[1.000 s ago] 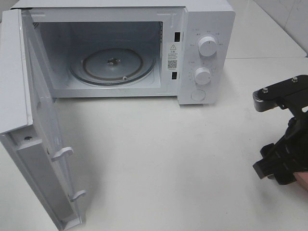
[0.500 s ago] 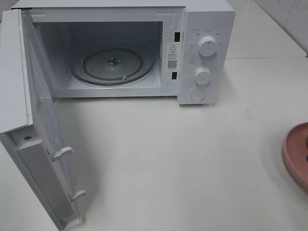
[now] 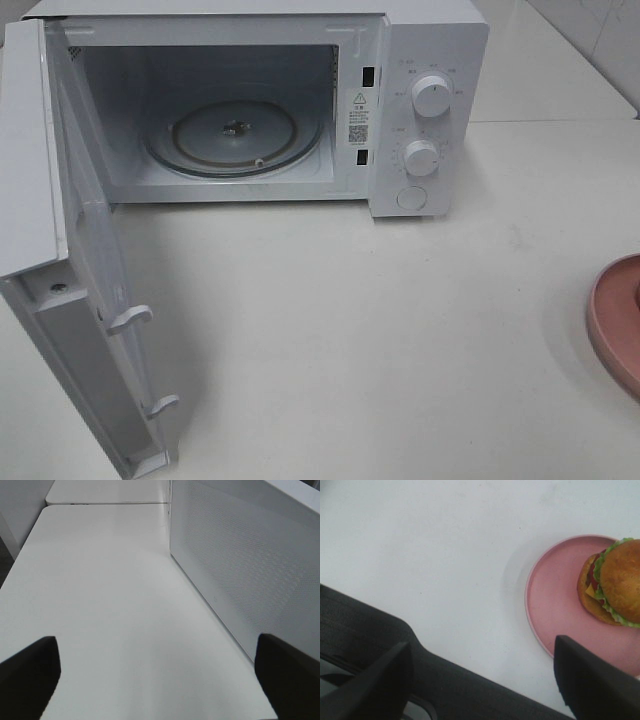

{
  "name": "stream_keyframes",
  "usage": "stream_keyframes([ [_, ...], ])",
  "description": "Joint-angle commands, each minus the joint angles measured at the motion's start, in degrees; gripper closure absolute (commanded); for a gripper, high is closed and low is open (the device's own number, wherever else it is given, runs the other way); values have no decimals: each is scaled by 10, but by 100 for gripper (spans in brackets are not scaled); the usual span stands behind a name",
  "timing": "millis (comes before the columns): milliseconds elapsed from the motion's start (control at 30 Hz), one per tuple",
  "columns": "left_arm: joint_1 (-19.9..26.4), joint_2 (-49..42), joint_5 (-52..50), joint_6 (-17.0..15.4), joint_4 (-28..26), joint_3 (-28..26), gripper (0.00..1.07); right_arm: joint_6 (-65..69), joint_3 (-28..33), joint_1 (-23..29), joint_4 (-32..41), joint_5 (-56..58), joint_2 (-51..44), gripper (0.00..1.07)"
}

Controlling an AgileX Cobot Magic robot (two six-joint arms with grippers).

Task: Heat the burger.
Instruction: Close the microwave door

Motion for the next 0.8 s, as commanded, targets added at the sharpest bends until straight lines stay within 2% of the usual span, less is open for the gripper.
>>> stream_keyframes([
  [33,2,-2,-6,-3,-1,1,9,-17,-1,-3,1,2,-45,31],
  [167,2,-2,-6,-3,-1,1,9,-30,-1,-34,14,1,-84,31],
  [233,2,-2,-6,-3,-1,1,9,-52,-1,-69,37,-11,-116,31],
  [400,2,-2,-6,-3,-1,1,9,-76,-1,-117,68,-37,-169,31],
  [633,2,-2,-6,-3,-1,1,9,-77,-1,-168,71,-44,-216,31],
  [800,2,-2,-6,-3,-1,1,9,-76,38,-201,75,-61,-247,31],
])
